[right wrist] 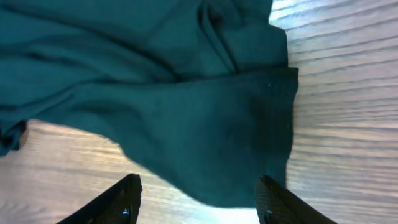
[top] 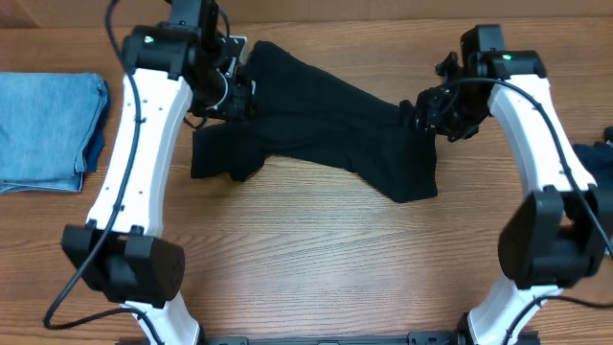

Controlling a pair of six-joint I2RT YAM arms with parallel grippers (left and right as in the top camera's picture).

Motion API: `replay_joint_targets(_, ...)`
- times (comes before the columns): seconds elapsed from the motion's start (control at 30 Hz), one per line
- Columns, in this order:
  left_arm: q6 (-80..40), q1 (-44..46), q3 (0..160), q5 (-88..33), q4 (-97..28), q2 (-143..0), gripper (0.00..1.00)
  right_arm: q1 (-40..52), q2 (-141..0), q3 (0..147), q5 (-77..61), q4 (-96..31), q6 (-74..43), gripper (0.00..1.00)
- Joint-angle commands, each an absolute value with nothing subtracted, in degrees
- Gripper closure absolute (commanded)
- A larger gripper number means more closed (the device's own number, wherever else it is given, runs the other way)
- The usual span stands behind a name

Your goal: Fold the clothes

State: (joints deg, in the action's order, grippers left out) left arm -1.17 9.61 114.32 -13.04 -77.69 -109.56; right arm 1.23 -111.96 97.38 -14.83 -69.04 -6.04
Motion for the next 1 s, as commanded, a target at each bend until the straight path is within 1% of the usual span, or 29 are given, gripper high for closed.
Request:
replay_joint_targets(0.0, -1.5, 9.98, 112.55, -17.02, -75.24, -108.75, 0.43, 2.0, -114.02, 97.38, -15.07, -67.31, -11.75, 0.37)
replay_joint_targets(0.07, -1.5, 10.68, 112.16, -16.99, -74.81, -108.75, 0.43, 2.63, -115.57, 97.38, -15.07, -66.61, -13.58, 0.36)
replay_joint_targets(0.13, -1.5, 11.33, 112.16, -16.99, -74.83, -108.75, 0.43, 3.29, -117.01, 97.38, -15.05, -66.26, -14.79, 0.3)
replay_joint_targets(0.27, -1.48, 12.56, 112.16, -16.99, -74.87, -108.75, 0.43, 4.84, -119.81, 97.38, -15.09, -65.73, -17.08, 0.24)
replay_joint_targets(0.53, -1.45, 12.88, 112.16, -16.97, -75.57, -108.75, 0.44, 5.78, -121.6, 97.34, -11.84, -63.33, -24.18, 0.23)
replay_joint_targets(0.57, -1.45, 12.88, 112.16, -16.97, -75.59, -108.75, 0.44, 5.78, -121.6, 97.34, -11.79, -63.0, -25.1, 0.22)
replay_joint_targets(0.63, -1.48, 12.88, 112.16, -16.99, -75.55, -108.75, 0.44, 5.78, -121.64, 97.34, -11.49, -62.81, -26.96, 0.16)
replay_joint_targets(0.83, -1.48, 12.88, 112.16, -16.99, -75.61, -108.75, 0.45, 5.78, -121.64, 97.34, -12.93, -60.58, -36.4, 0.15)
replay_joint_targets(0.97, -1.48, 12.88, 112.16, -16.99, -76.03, -108.75, 0.46, 5.78, -121.64, 97.34, -12.84, -59.96, -38.26, 0.17)
